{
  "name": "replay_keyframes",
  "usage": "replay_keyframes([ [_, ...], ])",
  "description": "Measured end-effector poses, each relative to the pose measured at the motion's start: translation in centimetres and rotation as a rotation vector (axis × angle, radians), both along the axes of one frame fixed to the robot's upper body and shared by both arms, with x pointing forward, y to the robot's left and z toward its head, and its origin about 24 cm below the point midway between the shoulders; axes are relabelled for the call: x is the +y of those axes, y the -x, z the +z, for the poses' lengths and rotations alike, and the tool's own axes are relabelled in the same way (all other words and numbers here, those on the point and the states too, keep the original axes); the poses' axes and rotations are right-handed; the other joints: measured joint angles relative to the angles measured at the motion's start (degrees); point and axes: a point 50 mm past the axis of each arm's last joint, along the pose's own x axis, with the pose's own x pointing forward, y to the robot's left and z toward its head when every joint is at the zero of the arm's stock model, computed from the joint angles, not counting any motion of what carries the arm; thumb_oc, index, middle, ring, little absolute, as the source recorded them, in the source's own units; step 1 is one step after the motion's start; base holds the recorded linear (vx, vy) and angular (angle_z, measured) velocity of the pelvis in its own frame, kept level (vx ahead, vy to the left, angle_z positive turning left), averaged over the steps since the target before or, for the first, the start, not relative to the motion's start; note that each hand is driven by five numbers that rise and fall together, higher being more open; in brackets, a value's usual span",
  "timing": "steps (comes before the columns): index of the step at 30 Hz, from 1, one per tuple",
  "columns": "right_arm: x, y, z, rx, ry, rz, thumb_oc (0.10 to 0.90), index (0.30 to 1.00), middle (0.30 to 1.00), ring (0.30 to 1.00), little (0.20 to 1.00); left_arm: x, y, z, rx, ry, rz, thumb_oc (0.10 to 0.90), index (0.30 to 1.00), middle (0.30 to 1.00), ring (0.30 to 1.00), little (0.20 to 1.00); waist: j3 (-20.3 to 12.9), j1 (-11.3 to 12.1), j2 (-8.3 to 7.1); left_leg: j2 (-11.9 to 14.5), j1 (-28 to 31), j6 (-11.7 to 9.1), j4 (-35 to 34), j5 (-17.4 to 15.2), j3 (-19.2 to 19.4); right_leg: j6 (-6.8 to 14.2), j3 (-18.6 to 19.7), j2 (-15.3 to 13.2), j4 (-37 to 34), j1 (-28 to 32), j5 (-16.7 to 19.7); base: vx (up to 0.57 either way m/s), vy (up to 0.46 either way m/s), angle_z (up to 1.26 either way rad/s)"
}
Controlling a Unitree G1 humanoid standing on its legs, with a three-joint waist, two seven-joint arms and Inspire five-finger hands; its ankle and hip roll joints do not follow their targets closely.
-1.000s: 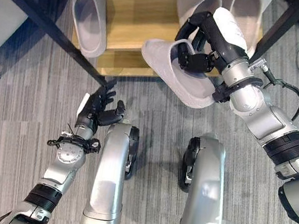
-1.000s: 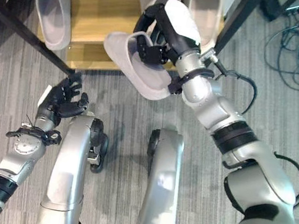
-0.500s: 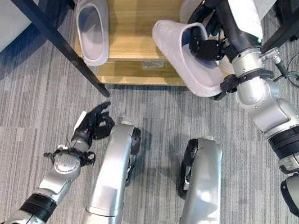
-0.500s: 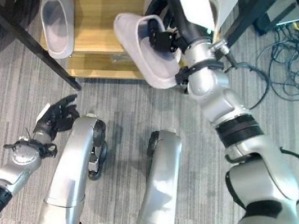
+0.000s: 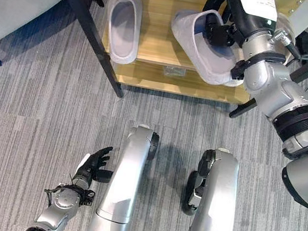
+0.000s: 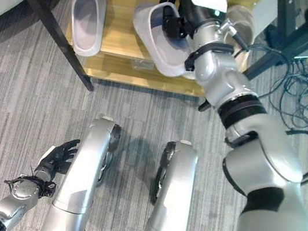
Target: Arrange the slippers neatly on the shoe rack.
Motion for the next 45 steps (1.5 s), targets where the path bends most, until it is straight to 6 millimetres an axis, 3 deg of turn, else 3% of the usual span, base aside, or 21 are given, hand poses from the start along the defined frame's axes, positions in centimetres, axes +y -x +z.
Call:
replay_keyframes([
  [17,-3.2,-0.9,-0.8,0.004,-0.061,-0.186,0.400,0.300,0.300,0.300,0.300,-0.8,0.3,-0.2,0.004,0.021,-0.014,0.800,0.900,0.900,0.900,0.900,0.24,3.24,0.04,-2.78,-1.19,0.83,3.05,-1.42,-1.70,0.77,-1.53,-1.38,1.32,1.91,-2.58,0.00,0.060,0.05],
  [19,-3.2,-0.9,-0.8,0.002,-0.062,-0.186,0.596,0.594,0.594,0.594,0.594,-0.8,0.3,-0.1,-0.004,0.023,-0.015,0.800,0.900,0.900,0.900,0.900,0.34,3.76,0.24,-2.82,-1.19,0.76,3.13,-1.46,-1.98,1.07,-1.68,-1.43,1.39,2.17,-2.95,0.02,0.056,0.08],
  [20,-3.0,-1.0,-0.5,0.001,-0.073,-0.195,0.800,0.900,0.900,0.900,0.900,-0.9,0.3,-0.1,-0.007,0.028,-0.013,0.800,0.900,0.900,0.900,0.900,0.50,4.43,0.56,-2.92,-1.23,0.65,3.42,-1.63,-2.14,1.16,-1.81,-1.61,1.63,2.28,-3.26,0.01,0.051,0.04],
  [29,-0.4,-0.6,2.4,-0.050,-0.146,-0.118,0.800,0.900,0.900,0.900,0.900,-0.9,0.5,-0.2,-0.007,0.038,-0.003,0.800,0.900,0.900,0.900,0.900,0.50,5.10,0.63,-3.79,-1.23,0.14,4.33,-2.38,-3.31,0.79,-2.64,-1.57,2.35,2.94,-4.28,0.00,0.010,0.04],
  [37,0.4,-0.6,2.4,-0.046,-0.164,-0.085,0.800,0.900,0.900,0.900,0.900,-0.8,0.6,-0.3,-0.001,0.048,0.004,0.800,0.900,0.900,0.900,0.900,0.49,4.22,0.61,-3.56,-1.20,-0.37,5.28,-2.63,-3.47,0.81,-2.34,-0.92,3.51,2.54,-4.53,0.00,-0.002,-0.02],
  [41,1.7,-0.5,1.2,-0.022,-0.212,0.006,0.800,0.900,0.900,0.900,0.900,-0.8,0.6,-0.4,0.002,0.050,0.009,0.800,0.900,0.900,0.900,0.900,0.48,2.67,0.57,-2.74,-1.13,-0.29,5.47,-2.98,-3.15,0.80,-2.00,-0.39,3.69,2.21,-4.53,-0.01,-0.022,-0.06],
  [45,1.8,0.0,-1.6,0.032,-0.400,0.122,0.800,0.900,0.900,0.900,0.900,-0.6,0.6,-0.4,0.001,0.049,0.017,0.800,0.900,0.900,0.900,0.900,0.48,1.47,0.55,-2.15,-0.80,-0.11,5.75,-3.67,-2.86,0.75,-1.36,0.62,4.11,1.99,-4.69,-0.01,-0.037,-0.06],
])
